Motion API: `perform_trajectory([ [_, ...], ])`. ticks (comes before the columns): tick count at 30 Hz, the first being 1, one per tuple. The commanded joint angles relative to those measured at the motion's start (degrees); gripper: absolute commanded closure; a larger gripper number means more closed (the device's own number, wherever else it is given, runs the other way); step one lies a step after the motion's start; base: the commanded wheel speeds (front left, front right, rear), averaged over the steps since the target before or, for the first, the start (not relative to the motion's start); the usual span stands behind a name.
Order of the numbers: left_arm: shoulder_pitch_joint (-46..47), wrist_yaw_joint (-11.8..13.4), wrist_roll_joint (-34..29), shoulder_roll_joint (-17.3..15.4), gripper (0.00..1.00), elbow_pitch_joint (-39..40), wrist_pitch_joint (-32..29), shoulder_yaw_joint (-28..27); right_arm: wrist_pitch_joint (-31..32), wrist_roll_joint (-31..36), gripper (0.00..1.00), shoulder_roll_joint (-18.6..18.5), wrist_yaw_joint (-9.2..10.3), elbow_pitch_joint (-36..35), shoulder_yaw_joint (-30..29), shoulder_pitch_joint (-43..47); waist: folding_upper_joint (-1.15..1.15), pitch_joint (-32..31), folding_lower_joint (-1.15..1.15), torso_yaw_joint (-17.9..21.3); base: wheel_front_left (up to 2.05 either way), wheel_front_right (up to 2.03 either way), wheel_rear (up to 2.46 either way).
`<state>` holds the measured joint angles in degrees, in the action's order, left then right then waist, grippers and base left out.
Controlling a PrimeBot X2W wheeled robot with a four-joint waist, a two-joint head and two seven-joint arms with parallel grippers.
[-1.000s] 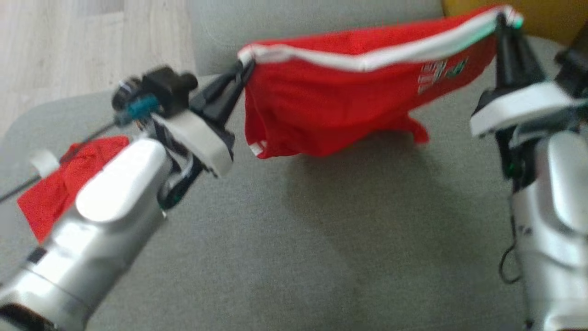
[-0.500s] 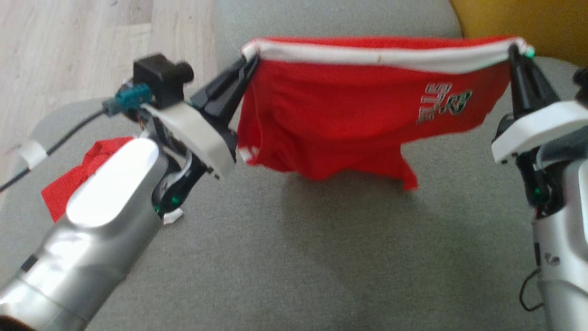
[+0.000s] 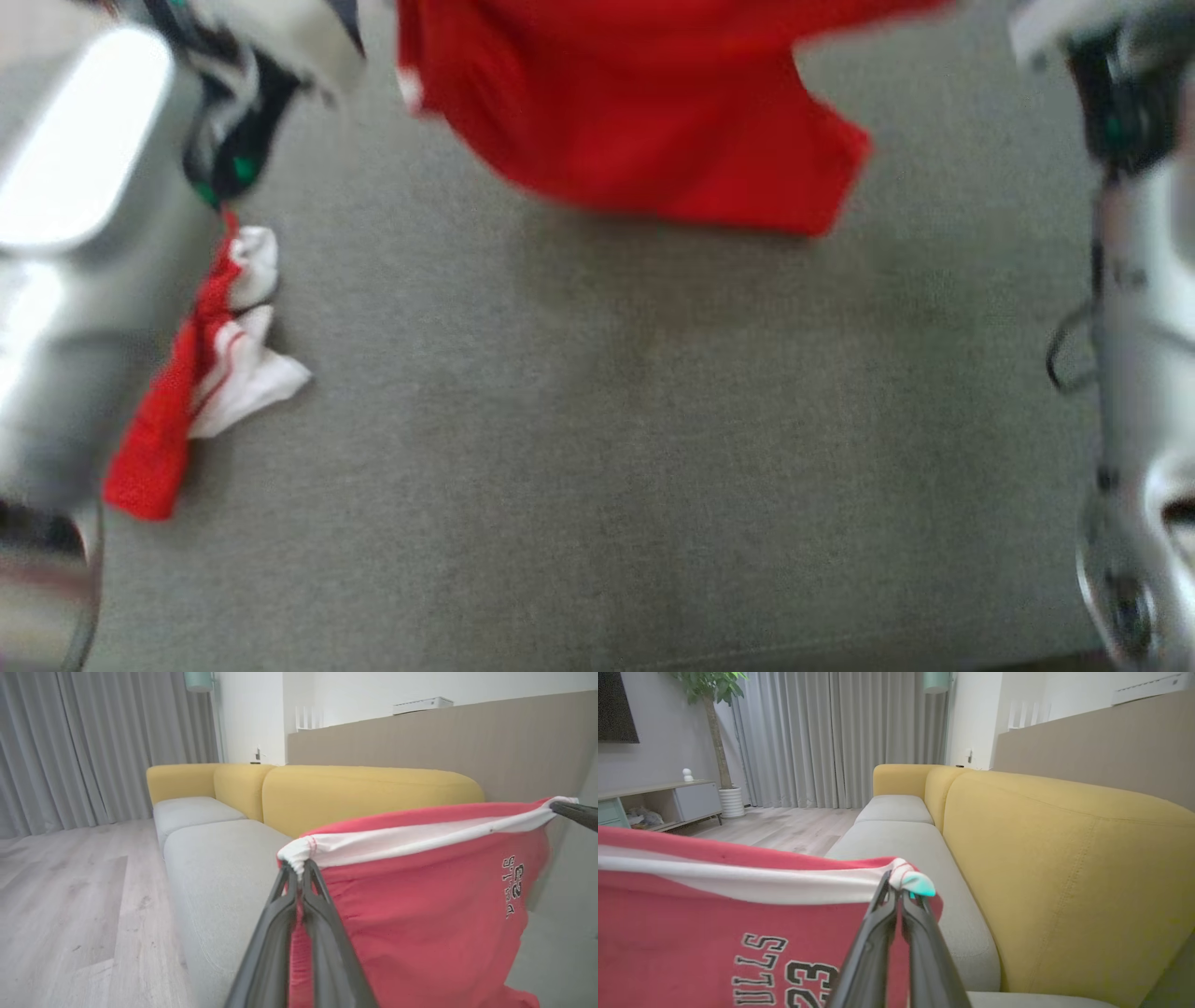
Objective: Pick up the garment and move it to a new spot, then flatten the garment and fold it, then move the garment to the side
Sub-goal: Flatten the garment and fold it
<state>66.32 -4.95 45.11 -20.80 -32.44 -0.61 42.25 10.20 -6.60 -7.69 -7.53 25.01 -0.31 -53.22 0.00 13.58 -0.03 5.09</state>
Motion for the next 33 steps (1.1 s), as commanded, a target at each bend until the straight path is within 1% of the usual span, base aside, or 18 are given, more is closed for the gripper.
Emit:
perform_trajectory([
  [1, 6.72, 0.65, -2.07, -1.41, 1.00, -1.61, 2.53, -3.18, -2.97, 1.15, 1.00, 1.26, 0.04, 2.24, -0.14, -6.11, 0.00, 4.35, 0.03, 2.72, 0.00, 0.00, 0.00],
  [5, 14.93, 0.82, -4.38, 1.11, 1.00, -7.69, 8.37, -4.21, -10.74, 3.65, 1.00, 2.91, 0.04, 12.39, -3.68, -16.72, 0.00, 5.70, 0.03, 3.01, 0.00, 0.00, 0.00],
  [8, 18.34, 0.21, -4.90, 3.22, 1.00, -10.93, 11.55, -4.33, -15.11, 6.26, 1.00, 3.43, 0.04, 18.53, -5.16, -21.22, 0.00, 6.09, 0.03, 2.42, 0.00, 0.00, 0.00],
  [11, 17.97, -1.13, -5.03, 5.37, 1.00, -13.38, 13.03, -2.76, -17.79, 7.83, 1.00, 3.44, 0.04, 23.63, -6.04, -21.67, 0.00, 5.87, 0.03, 1.49, 0.00, 0.00, 0.00],
  [14, 14.25, -2.02, -4.42, 7.41, 1.00, -14.88, 13.92, -0.54, -19.03, 8.48, 1.00, 2.19, 0.04, 28.13, -6.43, -19.01, 0.00, 5.47, 0.03, 0.24, 0.00, 0.00, 0.00],
  [16, 9.97, -2.33, -3.59, 8.92, 1.00, -15.33, 14.36, 1.34, -18.79, 8.24, 1.00, 0.98, 0.04, 31.18, -6.64, -15.86, 0.00, 4.78, 0.03, -0.81, 0.00, 0.00, 0.00],
  [19, 2.39, -2.49, -2.35, 10.20, 1.00, -14.73, 14.80, 4.91, -17.99, 7.47, 1.00, -0.55, 0.04, 35.05, -4.51, -10.46, 0.00, 3.36, 0.03, -1.51, 0.00, 0.00, 0.00],
  [20, 2.39, -2.49, -2.35, 10.20, 1.00, -14.73, 14.80, 4.91, -17.99, 7.47, 1.00, -0.55, 0.04, 35.05, -4.51, -10.46, 0.00, 3.36, 0.03, -1.51, 0.00, 0.00, 0.00],
  [23, -5.55, -2.51, -1.61, 9.84, 1.00, -12.25, 15.14, 8.97, -16.33, 4.41, 1.00, -1.88, 0.04, 37.76, -2.10, -5.26, 0.00, 1.21, 0.03, -1.83, 0.00, 0.00, 0.00],
  [25, -10.97, -2.52, -0.24, 9.49, 1.00, -9.91, 15.25, 11.14, -14.74, 2.09, 1.00, -3.14, 0.04, 38.71, 0.61, -1.70, 0.00, -0.46, 0.03, -2.01, 0.00, 0.00, 0.00],
  [29, -19.82, -2.52, 0.80, 7.76, 1.00, -5.64, 15.32, 15.33, -10.96, -3.88, 1.00, -6.21, 0.04, 37.92, 5.24, 5.20, 0.00, -3.78, 0.03, -1.93, 0.00, 0.00, 0.00],
  [33, -26.42, -2.35, 1.64, 6.08, 1.00, -2.11, 14.60, 17.78, -5.87, -10.18, 1.00, -9.53, 0.04, 32.91, 10.79, 11.92, 0.00, -6.91, 0.03, -1.24, 0.00, 0.00, 0.00],
])
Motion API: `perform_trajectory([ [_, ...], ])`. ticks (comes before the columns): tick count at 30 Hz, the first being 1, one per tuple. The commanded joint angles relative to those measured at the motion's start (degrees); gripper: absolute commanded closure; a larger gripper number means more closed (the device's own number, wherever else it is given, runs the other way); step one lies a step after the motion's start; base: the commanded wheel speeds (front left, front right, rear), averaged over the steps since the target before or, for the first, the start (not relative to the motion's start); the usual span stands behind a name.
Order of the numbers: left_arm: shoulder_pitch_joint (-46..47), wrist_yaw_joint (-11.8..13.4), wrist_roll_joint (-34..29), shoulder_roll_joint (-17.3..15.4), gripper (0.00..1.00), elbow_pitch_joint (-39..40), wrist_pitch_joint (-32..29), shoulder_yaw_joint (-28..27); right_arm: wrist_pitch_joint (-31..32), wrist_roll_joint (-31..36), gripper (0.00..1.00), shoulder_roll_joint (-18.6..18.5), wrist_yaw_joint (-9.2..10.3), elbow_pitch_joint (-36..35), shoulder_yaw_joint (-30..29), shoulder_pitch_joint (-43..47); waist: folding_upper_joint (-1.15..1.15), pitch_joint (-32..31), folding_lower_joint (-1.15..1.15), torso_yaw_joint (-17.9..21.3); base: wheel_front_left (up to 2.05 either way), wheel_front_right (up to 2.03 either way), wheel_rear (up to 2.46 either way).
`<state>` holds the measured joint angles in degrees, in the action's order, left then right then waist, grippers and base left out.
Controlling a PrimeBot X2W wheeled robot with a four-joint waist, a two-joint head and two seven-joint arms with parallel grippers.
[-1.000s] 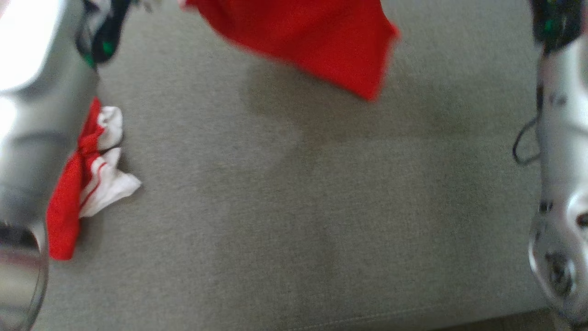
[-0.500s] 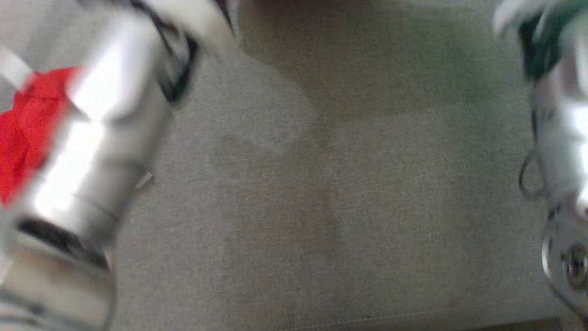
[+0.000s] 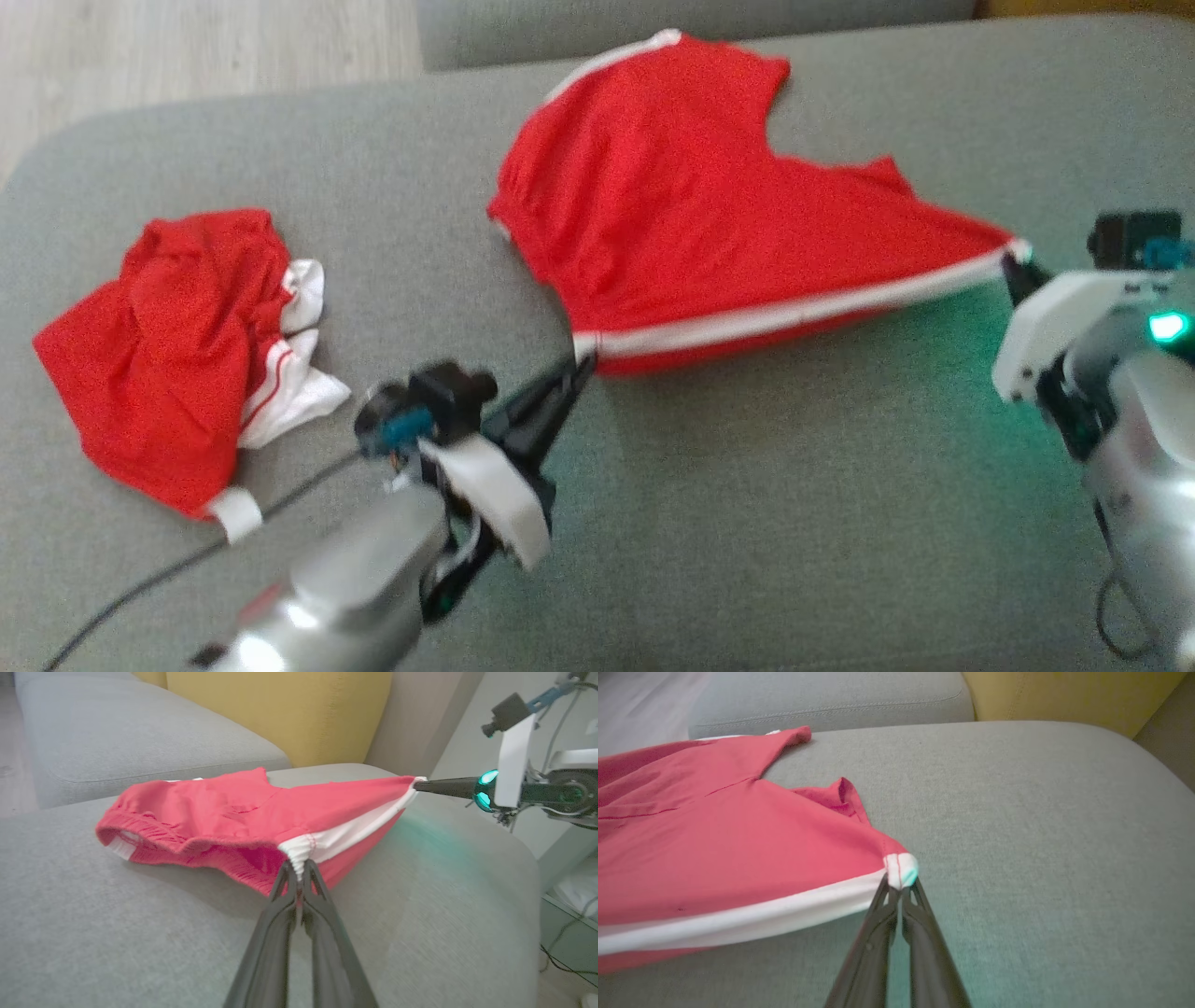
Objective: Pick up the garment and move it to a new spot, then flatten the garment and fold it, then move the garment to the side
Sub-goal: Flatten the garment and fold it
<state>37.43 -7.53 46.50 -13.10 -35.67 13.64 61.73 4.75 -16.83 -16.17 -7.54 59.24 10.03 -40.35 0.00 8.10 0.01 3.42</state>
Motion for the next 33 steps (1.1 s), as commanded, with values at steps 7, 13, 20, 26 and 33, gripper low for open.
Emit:
perform_trajectory([
  [7, -6.77, 3.55, 1.13, -4.08, 1.00, 10.29, -1.72, 1.09, 12.55, -11.93, 1.00, -9.93, 0.05, -15.92, 5.28, 13.40, 0.00, -6.08, -0.01, 1.08, 0.00, 0.00, 0.00],
  [13, -10.37, 7.52, 1.80, -6.56, 1.00, 18.96, -3.47, 1.21, 16.70, -15.93, 1.00, -14.77, 0.05, -31.39, 0.96, 22.50, 0.00, -6.21, -0.01, 0.82, 0.00, 0.00, 0.00],
  [20, -6.77, 10.74, 1.02, -7.05, 1.00, 22.71, -2.75, -1.93, 16.43, -10.63, 1.00, -10.51, 0.05, -43.52, -7.60, 22.14, 0.00, -3.01, -0.01, -0.87, 0.00, 0.00, 0.00],
  [26, -2.10, 11.66, 0.85, -6.36, 1.00, 21.91, -1.28, -5.56, 16.06, -3.22, 1.00, -4.00, 0.05, -44.57, -10.03, 12.42, 0.00, 2.86, -0.01, -3.28, 0.00, 0.00, 0.00],
  [33, 1.58, 10.66, 0.83, -4.72, 1.00, 19.44, -0.73, -6.87, 15.44, 2.96, 1.00, -2.35, 0.05, -37.34, -7.49, 0.80, 0.00, 8.46, -0.01, -6.48, 0.00, 0.00, 0.00],
])
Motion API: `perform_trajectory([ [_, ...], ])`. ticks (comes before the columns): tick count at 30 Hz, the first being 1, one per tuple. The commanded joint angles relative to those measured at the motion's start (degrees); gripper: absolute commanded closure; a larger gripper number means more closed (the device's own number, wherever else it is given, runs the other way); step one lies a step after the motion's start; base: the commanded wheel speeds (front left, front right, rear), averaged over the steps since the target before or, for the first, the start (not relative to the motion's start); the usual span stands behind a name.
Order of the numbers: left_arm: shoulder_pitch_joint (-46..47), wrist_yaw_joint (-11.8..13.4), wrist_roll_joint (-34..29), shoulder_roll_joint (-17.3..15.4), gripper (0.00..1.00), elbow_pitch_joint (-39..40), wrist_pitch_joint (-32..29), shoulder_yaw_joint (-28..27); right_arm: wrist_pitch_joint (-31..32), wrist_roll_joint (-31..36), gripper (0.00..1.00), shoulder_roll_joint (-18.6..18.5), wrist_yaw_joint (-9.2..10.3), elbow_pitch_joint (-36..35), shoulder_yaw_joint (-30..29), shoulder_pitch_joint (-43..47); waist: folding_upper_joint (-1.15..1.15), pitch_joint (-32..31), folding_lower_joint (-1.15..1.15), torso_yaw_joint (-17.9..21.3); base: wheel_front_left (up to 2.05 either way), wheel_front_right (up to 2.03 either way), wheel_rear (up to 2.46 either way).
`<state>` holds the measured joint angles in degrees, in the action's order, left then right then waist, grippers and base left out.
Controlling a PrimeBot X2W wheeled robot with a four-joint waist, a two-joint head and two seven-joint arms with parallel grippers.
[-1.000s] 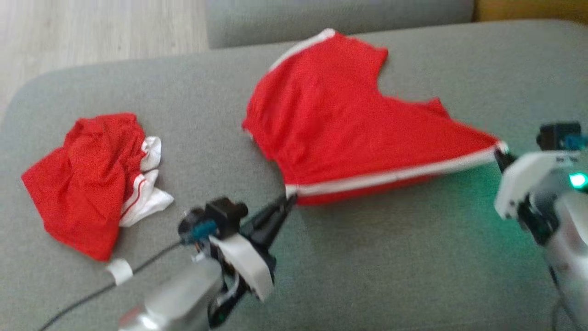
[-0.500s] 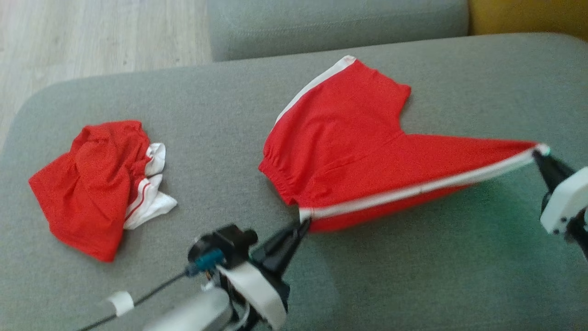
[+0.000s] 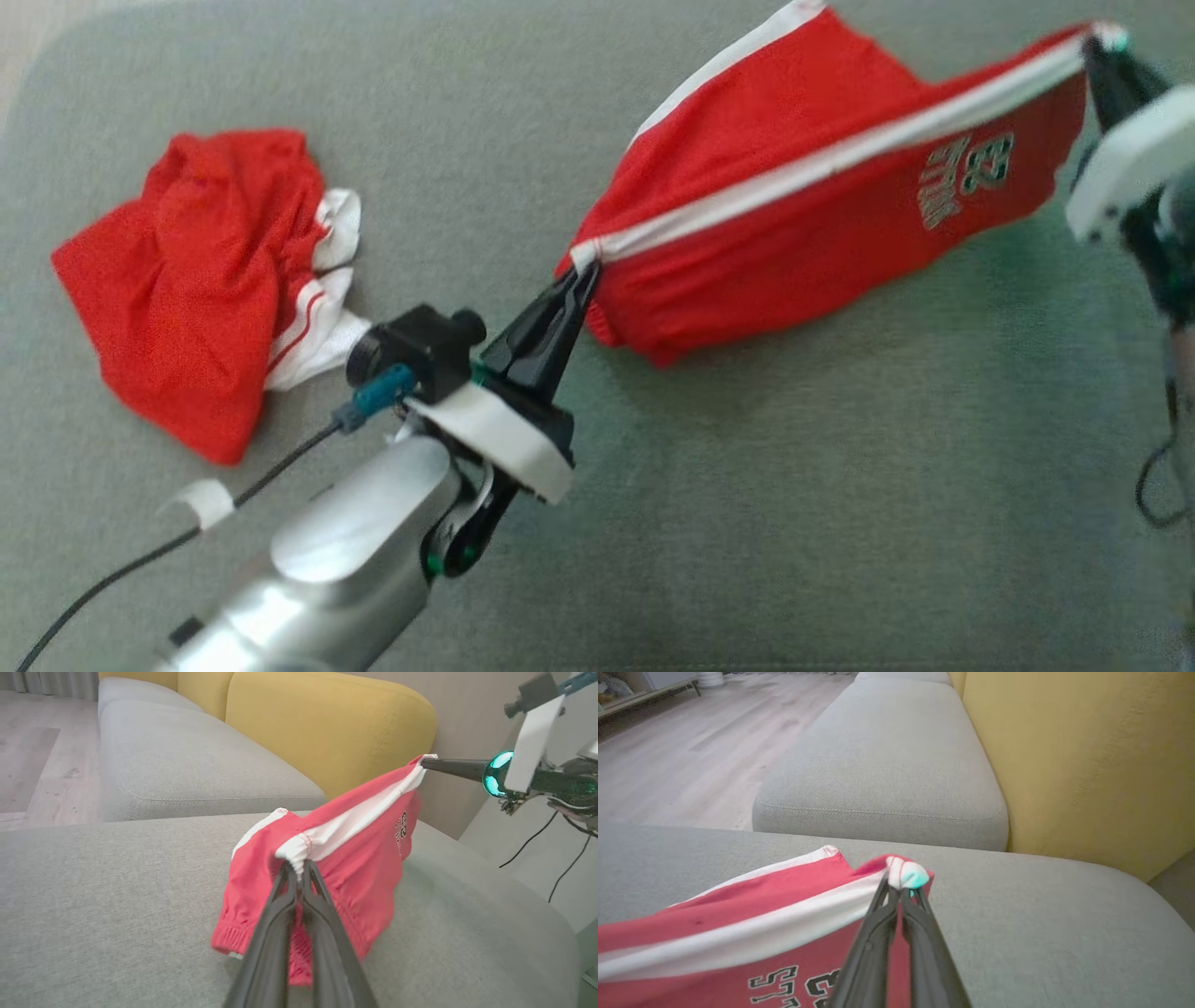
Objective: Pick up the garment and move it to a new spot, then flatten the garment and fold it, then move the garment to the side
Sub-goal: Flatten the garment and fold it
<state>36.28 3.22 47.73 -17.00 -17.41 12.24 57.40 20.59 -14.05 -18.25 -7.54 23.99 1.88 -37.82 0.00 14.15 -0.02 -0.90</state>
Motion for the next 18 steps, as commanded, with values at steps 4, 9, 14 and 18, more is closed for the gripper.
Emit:
perform_trajectory([
  [4, 5.06, -1.34, -0.68, 1.33, 1.00, -1.04, 1.11, -2.62, -1.65, 3.39, 1.00, 0.60, 0.05, 5.26, 1.67, -9.78, 0.00, 5.29, 0.02, -4.77, 0.00, 0.00, 0.00],
  [9, 8.33, -3.37, -1.52, 4.38, 1.00, -4.55, 1.44, -1.89, -4.11, 6.50, 1.00, 0.24, 0.05, 13.96, 3.95, -16.82, 0.00, 8.26, 0.02, -8.19, 0.00, 0.00, 0.00],
  [14, 11.17, -4.90, -2.25, 6.61, 1.00, -7.61, 1.94, -2.12, -5.80, 8.56, 1.00, 0.61, 0.05, 21.53, 3.73, -22.92, 0.00, 10.93, 0.02, -9.92, 0.00, 0.00, 0.00],
  [18, 13.10, -6.25, -3.05, 8.69, 1.00, -10.35, 2.35, -2.36, -7.98, 11.39, 1.00, 0.20, 0.05, 27.09, 3.74, -27.43, 0.00, 12.90, 0.02, -11.67, 0.00, 0.00, 0.00],
])
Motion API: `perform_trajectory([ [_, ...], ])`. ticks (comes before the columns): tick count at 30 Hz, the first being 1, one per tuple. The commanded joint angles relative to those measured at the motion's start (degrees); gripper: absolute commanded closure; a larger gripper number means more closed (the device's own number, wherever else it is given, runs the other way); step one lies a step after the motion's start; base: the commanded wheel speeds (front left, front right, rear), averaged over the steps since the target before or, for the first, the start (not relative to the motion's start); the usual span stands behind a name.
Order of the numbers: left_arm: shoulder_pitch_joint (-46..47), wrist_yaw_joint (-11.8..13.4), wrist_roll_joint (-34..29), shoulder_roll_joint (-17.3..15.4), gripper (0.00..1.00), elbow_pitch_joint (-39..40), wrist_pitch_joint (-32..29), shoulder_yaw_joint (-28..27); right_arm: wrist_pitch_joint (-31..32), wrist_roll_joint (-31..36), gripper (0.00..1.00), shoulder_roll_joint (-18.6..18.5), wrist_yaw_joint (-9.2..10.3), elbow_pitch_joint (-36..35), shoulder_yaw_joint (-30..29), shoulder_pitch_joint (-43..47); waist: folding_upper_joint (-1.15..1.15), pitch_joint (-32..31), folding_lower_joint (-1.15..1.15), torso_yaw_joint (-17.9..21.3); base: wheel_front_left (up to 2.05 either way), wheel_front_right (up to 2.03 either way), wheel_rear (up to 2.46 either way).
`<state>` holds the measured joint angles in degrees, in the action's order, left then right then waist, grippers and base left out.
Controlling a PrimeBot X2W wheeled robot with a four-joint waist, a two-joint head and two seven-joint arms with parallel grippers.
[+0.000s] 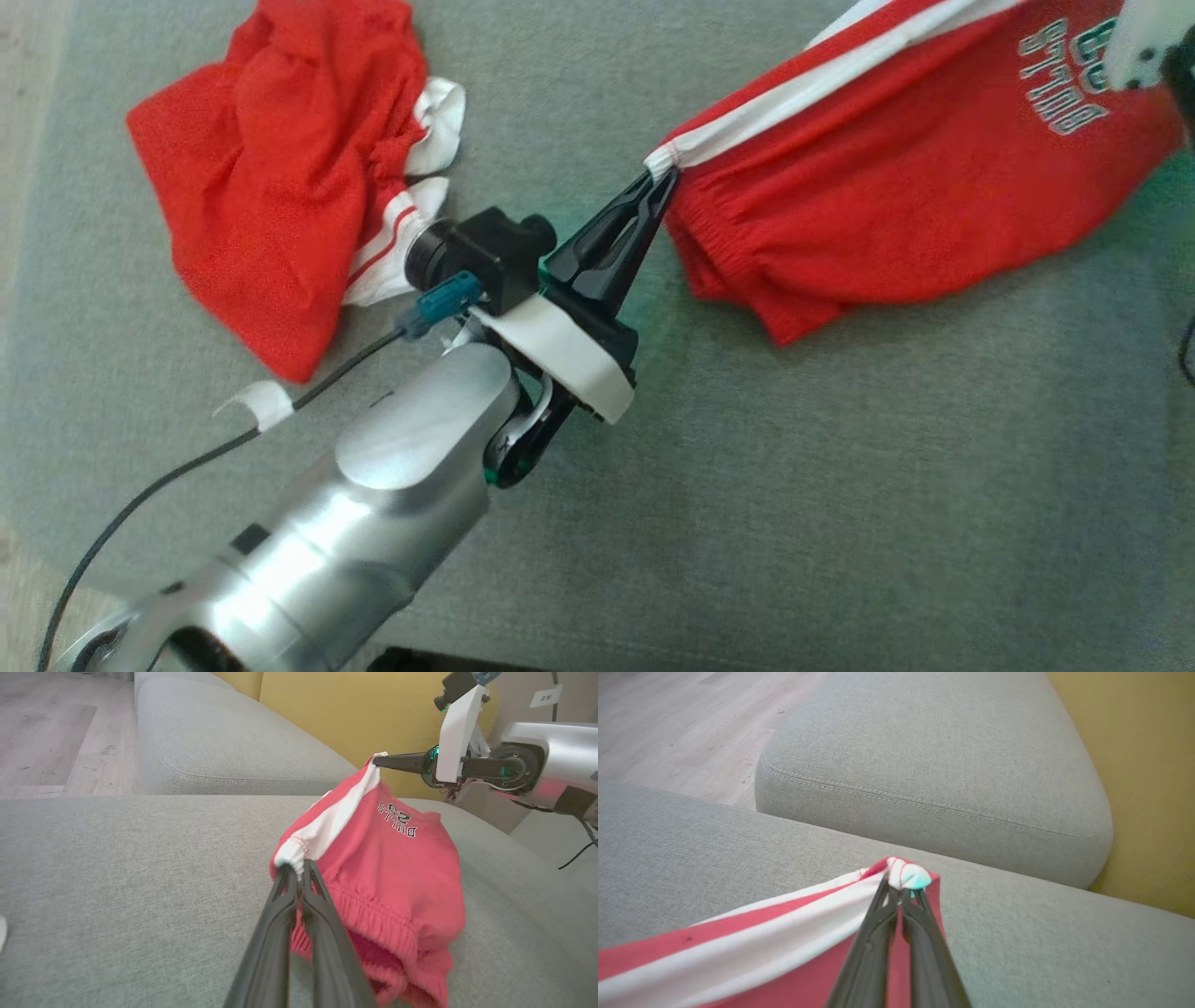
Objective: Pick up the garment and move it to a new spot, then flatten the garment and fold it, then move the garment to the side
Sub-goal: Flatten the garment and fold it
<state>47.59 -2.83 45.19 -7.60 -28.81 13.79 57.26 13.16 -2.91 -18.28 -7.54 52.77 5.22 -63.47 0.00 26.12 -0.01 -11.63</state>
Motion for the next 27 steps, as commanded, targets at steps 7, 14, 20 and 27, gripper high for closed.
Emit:
perform_trajectory([
  [7, 3.01, -1.88, -2.16, 1.35, 1.00, -1.59, 1.09, -1.77, -2.74, 1.36, 0.00, -0.62, 0.05, 4.33, -0.90, -6.30, 0.00, 2.82, 0.01, -3.35, 0.00, 0.00, 0.00],
  [14, 3.30, -1.34, -4.61, 1.85, 0.00, -2.65, 1.18, -4.45, -5.62, 3.54, 0.00, -1.32, 0.05, 8.55, -2.20, -8.68, 0.00, 2.69, 0.01, -3.71, 0.00, 0.00, 0.00],
  [20, 1.05, -0.14, -7.91, 0.62, 0.00, -2.09, 1.19, -9.32, -11.29, 2.72, 0.00, 0.62, 0.05, 11.03, -4.61, -7.76, 0.00, -1.61, 0.01, -1.86, 0.00, 0.00, 0.00],
  [27, -2.15, 4.30, -12.93, -2.76, 0.00, 1.15, 1.20, -17.96, -21.54, -0.88, 0.00, 4.21, 0.05, 10.39, -3.53, -3.61, 0.00, -8.26, 0.01, 1.34, 0.00, 0.00, 0.00],
])
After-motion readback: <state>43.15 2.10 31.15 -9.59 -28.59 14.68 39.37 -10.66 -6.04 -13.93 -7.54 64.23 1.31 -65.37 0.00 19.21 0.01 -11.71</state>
